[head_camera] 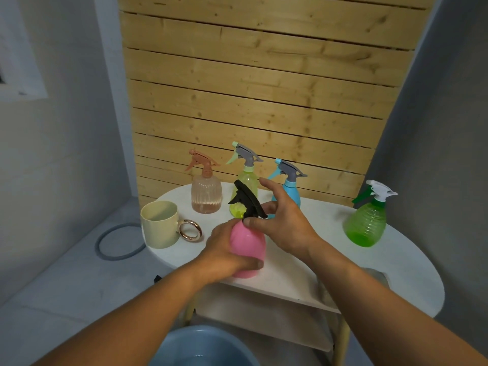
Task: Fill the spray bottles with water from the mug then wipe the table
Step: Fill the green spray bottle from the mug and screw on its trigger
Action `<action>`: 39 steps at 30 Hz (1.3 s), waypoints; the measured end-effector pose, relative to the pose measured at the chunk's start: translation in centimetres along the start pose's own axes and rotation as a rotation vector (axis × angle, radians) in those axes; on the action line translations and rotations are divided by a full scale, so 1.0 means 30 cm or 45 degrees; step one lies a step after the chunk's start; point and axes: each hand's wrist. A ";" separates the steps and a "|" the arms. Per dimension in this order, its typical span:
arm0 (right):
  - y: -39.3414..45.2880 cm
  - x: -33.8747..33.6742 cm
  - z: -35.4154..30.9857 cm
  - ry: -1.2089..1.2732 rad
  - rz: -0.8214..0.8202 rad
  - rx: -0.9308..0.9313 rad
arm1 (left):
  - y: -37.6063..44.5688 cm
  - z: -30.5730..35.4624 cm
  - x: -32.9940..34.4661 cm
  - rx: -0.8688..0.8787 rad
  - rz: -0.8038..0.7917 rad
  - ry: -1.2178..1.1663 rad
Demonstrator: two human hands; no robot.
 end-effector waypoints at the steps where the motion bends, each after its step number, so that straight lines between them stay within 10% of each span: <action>1: -0.004 0.002 -0.004 -0.005 0.013 0.004 | -0.004 -0.009 -0.009 0.004 -0.062 -0.084; 19: 0.087 -0.137 -0.075 -0.568 0.036 0.080 | 0.019 0.133 0.151 0.019 0.428 0.213; 39: 0.381 -0.656 0.195 -0.853 0.026 0.221 | 0.345 0.291 0.462 -0.056 -0.250 -0.484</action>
Point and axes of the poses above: each hand's wrist, its own y-axis towards the middle knuckle, its own x-axis out of the palm, z = x × y, and after that the axes turned 3 degrees about -x, right-handed
